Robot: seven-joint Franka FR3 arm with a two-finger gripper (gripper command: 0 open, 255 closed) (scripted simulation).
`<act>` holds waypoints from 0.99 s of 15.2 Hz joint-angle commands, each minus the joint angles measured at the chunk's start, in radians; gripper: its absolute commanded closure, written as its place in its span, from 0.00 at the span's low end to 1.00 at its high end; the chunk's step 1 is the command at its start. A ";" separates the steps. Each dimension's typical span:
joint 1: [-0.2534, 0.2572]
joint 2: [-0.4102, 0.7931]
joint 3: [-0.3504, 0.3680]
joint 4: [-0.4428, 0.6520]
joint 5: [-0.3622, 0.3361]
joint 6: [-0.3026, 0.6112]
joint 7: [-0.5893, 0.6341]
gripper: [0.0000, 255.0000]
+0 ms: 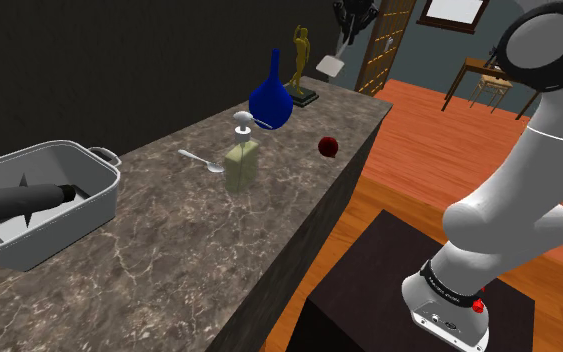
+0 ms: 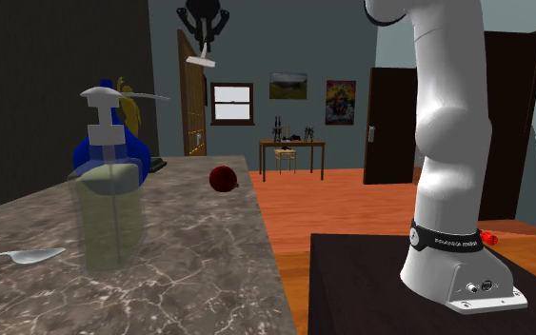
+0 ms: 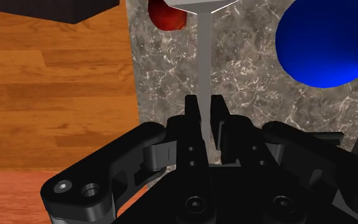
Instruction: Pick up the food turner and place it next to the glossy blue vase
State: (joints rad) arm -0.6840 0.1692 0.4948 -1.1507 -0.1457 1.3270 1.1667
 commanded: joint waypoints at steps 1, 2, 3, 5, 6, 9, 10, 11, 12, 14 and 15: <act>-0.006 0.053 -0.011 0.067 -0.024 -0.016 -0.032 1.00; -0.009 0.082 -0.017 0.105 -0.036 -0.027 -0.049 1.00; -0.010 0.112 -0.023 0.149 -0.049 -0.040 -0.065 1.00; -0.005 0.185 -0.036 0.256 -0.080 -0.076 -0.099 1.00; -0.017 0.166 -0.036 0.211 -0.069 -0.049 -0.100 1.00; -0.045 0.119 -0.036 0.097 -0.044 0.020 -0.101 1.00; -0.053 0.106 -0.036 0.064 -0.038 0.041 -0.102 1.00; -0.059 0.094 -0.036 0.032 -0.031 0.062 -0.103 1.00; -0.065 0.083 -0.037 0.003 -0.026 0.081 -0.104 1.00; -0.075 0.063 -0.038 -0.053 -0.015 0.119 -0.105 1.00; -0.080 0.054 -0.039 -0.079 -0.011 0.137 -0.106 1.00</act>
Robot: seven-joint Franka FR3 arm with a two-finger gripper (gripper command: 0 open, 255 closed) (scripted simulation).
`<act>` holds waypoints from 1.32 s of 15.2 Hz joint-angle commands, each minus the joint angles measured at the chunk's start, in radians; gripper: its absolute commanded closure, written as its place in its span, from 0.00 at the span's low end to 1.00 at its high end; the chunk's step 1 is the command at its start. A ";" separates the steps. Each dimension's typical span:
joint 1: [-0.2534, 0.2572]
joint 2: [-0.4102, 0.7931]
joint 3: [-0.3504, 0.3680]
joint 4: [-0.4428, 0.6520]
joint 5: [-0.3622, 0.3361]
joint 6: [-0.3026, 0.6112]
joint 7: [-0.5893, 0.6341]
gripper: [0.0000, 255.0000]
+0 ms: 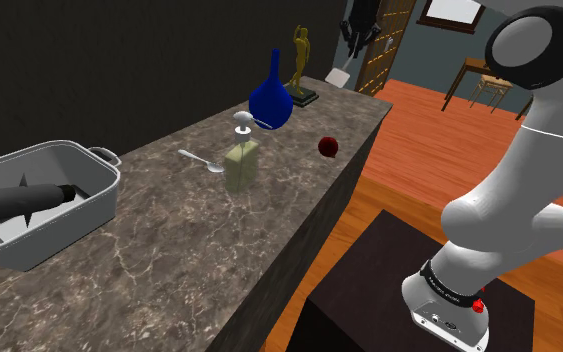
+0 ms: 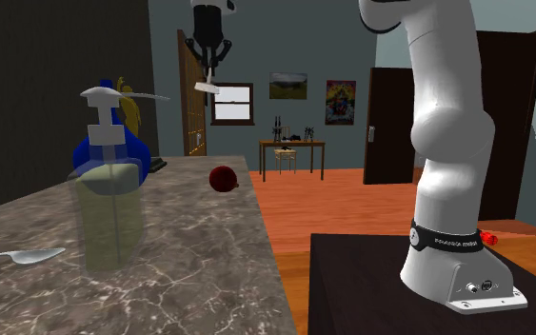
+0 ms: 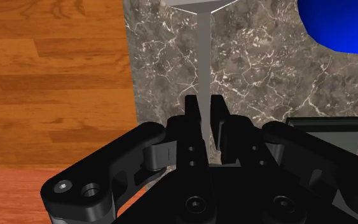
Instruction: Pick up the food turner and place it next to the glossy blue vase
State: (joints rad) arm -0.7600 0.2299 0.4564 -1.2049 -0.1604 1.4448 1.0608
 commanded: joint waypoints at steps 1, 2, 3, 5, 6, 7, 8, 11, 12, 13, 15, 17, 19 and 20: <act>-0.008 -0.015 -0.001 -0.049 0.008 0.036 -0.001 1.00; -0.011 -0.023 -0.002 -0.074 0.011 0.054 -0.001 1.00; -0.015 -0.030 -0.002 -0.097 0.015 0.070 -0.002 1.00; -0.020 -0.042 -0.004 -0.141 0.021 0.103 -0.003 1.00; -0.023 -0.048 -0.004 -0.162 0.024 0.119 -0.003 1.00; -0.025 -0.053 -0.005 -0.183 0.026 0.135 -0.004 1.00; -0.027 -0.058 -0.006 -0.202 0.028 0.150 -0.004 1.00; -0.033 -0.071 -0.007 -0.259 0.034 0.196 -0.005 1.00; -0.034 -0.074 -0.008 -0.277 0.035 0.210 -0.005 1.00; -0.036 -0.077 -0.008 -0.294 0.037 0.225 -0.005 1.00; -0.038 -0.082 -0.009 -0.328 0.039 0.254 -0.004 1.00; -0.040 -0.086 -0.010 -0.359 0.040 0.282 -0.004 1.00; -0.042 -0.089 -0.011 -0.390 0.041 0.310 -0.003 1.00; -0.043 -0.090 -0.011 -0.404 0.041 0.324 -0.002 1.00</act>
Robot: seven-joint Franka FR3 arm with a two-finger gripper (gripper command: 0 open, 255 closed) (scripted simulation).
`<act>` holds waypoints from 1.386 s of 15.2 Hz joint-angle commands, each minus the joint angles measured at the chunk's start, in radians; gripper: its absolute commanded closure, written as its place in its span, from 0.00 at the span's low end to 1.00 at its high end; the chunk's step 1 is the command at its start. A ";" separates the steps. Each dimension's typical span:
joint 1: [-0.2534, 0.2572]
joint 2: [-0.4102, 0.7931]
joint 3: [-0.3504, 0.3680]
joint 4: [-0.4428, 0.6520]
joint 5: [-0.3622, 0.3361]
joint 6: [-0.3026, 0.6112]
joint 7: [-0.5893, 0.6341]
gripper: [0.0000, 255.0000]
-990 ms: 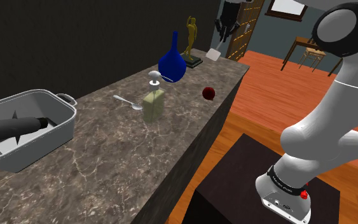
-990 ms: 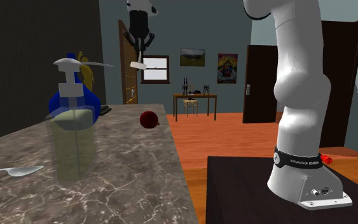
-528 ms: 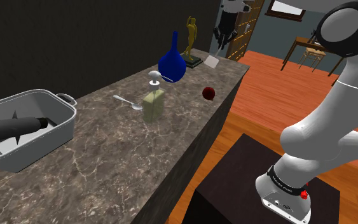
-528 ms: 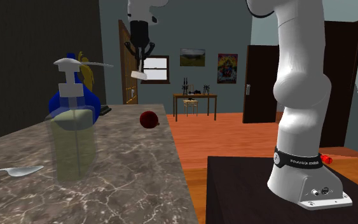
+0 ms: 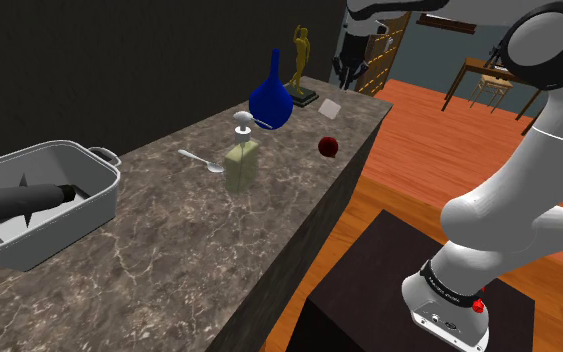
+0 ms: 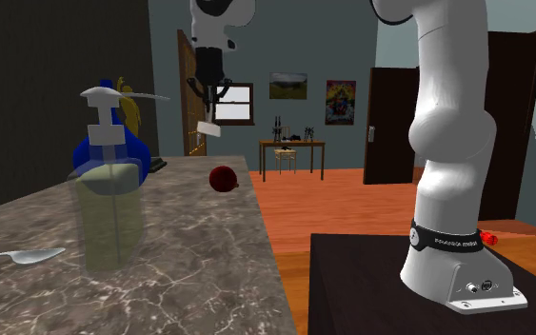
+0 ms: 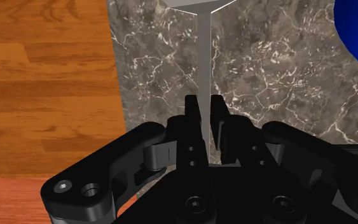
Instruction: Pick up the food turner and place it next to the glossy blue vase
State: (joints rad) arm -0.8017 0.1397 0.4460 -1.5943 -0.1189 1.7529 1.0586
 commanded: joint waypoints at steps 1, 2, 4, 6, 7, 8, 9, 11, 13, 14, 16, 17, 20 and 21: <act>-0.002 -0.001 -0.001 -0.029 0.000 0.029 0.001 1.00; -0.002 -0.001 -0.001 -0.043 0.000 0.043 0.002 1.00; -0.003 -0.001 -0.002 -0.070 -0.001 0.070 0.003 1.00; -0.004 0.000 -0.003 -0.096 -0.002 0.096 0.005 1.00; -0.004 0.000 -0.003 -0.109 -0.003 0.109 0.006 1.00; -0.004 0.001 -0.003 -0.121 -0.004 0.122 0.007 1.00; -0.005 0.003 -0.004 -0.133 -0.005 0.135 0.009 1.00; -0.005 0.006 -0.004 -0.156 -0.007 0.161 0.012 1.00; -0.005 0.010 -0.005 -0.178 -0.010 0.187 0.015 1.00; -0.005 0.013 -0.005 -0.188 -0.012 0.200 0.016 1.00; -0.005 0.018 -0.006 -0.209 -0.016 0.225 0.020 1.00; -0.005 0.021 -0.006 -0.219 -0.018 0.237 0.022 1.00; -0.004 0.032 -0.008 -0.246 -0.025 0.274 0.028 1.00; -0.004 0.036 -0.008 -0.255 -0.027 0.287 0.030 1.00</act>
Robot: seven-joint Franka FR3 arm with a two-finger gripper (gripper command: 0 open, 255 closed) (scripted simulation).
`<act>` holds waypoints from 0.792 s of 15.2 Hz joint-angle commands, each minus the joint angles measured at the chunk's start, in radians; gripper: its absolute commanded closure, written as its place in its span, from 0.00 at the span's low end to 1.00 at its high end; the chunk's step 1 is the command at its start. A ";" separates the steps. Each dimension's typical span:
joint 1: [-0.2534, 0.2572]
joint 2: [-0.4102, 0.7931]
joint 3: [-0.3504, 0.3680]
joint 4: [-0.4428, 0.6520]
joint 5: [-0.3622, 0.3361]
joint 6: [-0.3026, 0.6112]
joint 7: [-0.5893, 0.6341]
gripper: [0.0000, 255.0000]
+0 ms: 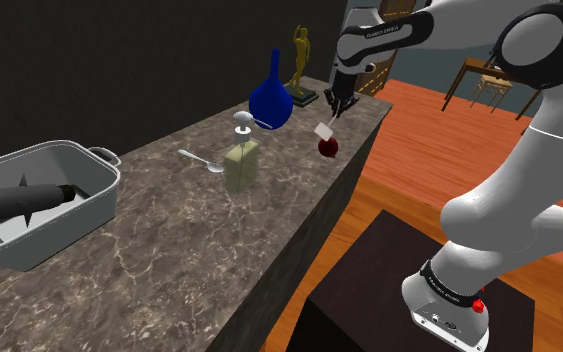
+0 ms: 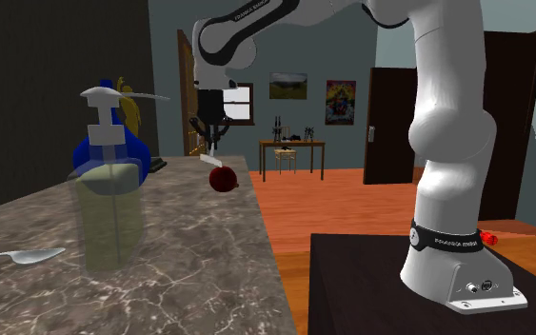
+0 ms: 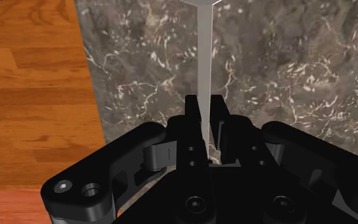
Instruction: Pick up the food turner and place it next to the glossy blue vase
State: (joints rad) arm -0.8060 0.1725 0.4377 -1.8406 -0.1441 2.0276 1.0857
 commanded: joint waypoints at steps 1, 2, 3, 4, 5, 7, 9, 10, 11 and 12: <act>0.001 0.007 -0.001 -0.018 -0.005 0.024 0.005 1.00; 0.002 0.012 -0.001 -0.026 -0.008 0.036 0.008 1.00; 0.002 0.016 -0.002 -0.034 -0.011 0.048 0.010 1.00; 0.003 0.021 -0.003 -0.042 -0.014 0.060 0.013 1.00; 0.003 0.026 -0.003 -0.050 -0.017 0.072 0.016 1.00; 0.004 0.036 -0.005 -0.064 -0.025 0.096 0.021 1.00; 0.006 0.048 -0.007 -0.078 -0.032 0.120 0.027 1.00; 0.006 0.054 -0.008 -0.084 -0.036 0.131 0.030 1.00; 0.007 0.060 -0.009 -0.091 -0.040 0.143 0.034 1.00; 0.008 0.066 -0.010 -0.097 -0.045 0.155 0.037 1.00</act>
State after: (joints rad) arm -0.7985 0.2271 0.4300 -1.9330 -0.1828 2.1725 1.1189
